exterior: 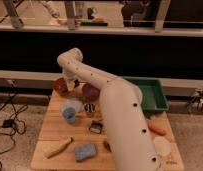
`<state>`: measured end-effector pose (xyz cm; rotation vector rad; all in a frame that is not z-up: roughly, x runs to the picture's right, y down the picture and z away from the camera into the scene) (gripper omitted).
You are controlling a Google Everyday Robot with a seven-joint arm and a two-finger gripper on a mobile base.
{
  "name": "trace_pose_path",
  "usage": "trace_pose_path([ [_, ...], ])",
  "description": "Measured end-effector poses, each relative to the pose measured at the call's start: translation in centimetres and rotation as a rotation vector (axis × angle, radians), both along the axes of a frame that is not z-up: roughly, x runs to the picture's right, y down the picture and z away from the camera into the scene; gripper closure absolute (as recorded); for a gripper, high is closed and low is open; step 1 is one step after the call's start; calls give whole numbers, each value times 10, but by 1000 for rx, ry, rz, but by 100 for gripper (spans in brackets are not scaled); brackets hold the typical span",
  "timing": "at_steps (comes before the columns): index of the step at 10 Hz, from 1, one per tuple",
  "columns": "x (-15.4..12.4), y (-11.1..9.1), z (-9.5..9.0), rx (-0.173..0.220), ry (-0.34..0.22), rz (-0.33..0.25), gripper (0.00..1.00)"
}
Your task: Wipe red bowl with eraser
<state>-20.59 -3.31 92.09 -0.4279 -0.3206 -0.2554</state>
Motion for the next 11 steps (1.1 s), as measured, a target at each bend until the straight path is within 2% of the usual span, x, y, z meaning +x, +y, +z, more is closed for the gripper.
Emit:
trace_pose_path([
  [1, 1, 7, 0, -3, -4, 7, 100],
  [5, -16, 9, -3, 10, -40, 8, 100],
  [9, -41, -11, -11, 43, -82, -6, 100],
  [11, -47, -24, -4, 47, -81, -16, 100],
])
